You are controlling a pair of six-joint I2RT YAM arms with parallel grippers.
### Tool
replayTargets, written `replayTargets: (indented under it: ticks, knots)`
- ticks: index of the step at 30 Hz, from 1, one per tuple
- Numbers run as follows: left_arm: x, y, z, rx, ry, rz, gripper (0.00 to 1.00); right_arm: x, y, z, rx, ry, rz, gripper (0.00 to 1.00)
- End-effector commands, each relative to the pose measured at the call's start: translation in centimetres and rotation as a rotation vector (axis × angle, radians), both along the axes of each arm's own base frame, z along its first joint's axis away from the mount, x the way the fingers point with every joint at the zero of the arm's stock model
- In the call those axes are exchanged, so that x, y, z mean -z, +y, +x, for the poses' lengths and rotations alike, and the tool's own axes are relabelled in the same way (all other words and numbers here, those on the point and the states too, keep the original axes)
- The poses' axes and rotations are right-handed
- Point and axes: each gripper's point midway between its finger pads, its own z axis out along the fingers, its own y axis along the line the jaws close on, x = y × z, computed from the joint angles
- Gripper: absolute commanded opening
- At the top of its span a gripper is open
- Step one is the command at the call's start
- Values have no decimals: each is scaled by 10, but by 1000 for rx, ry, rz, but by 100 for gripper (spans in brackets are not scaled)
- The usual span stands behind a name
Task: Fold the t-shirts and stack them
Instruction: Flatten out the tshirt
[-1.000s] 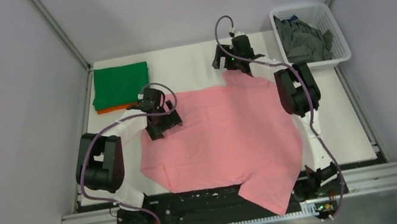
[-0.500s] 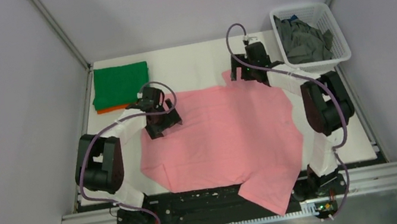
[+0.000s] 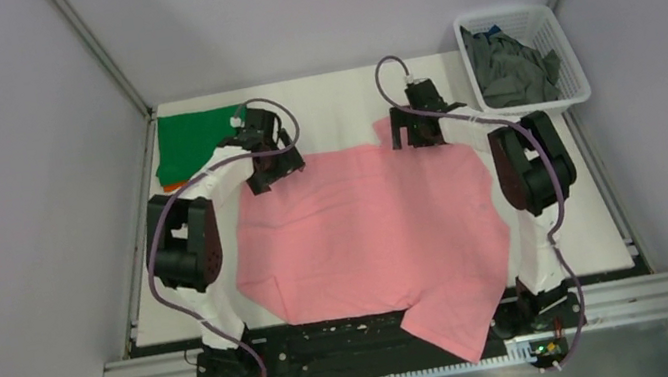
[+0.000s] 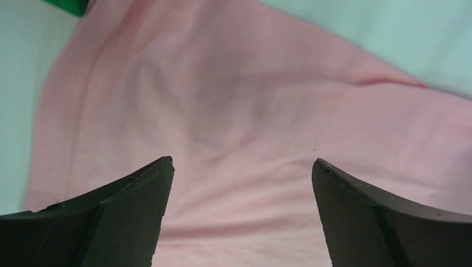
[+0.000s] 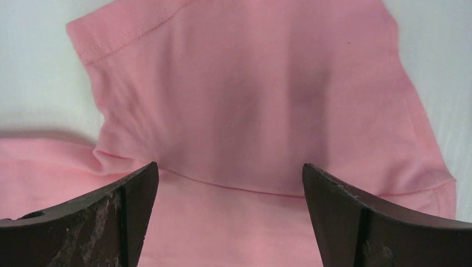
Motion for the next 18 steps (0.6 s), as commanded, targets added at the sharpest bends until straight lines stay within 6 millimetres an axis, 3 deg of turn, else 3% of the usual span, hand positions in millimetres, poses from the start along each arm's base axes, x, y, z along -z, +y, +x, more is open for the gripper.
replayTargets:
  ticks: [1,11,18]
  knots:
    - [11,7,24,-8,17,63,99,4,-7,16,15,14,-4,99]
    - [50,-4,68,-7,96,46,99,41,-36,41,71,111,41,99]
    - [47,-10,106,14,52,-7,99,29,-54,86,98,58,43,99]
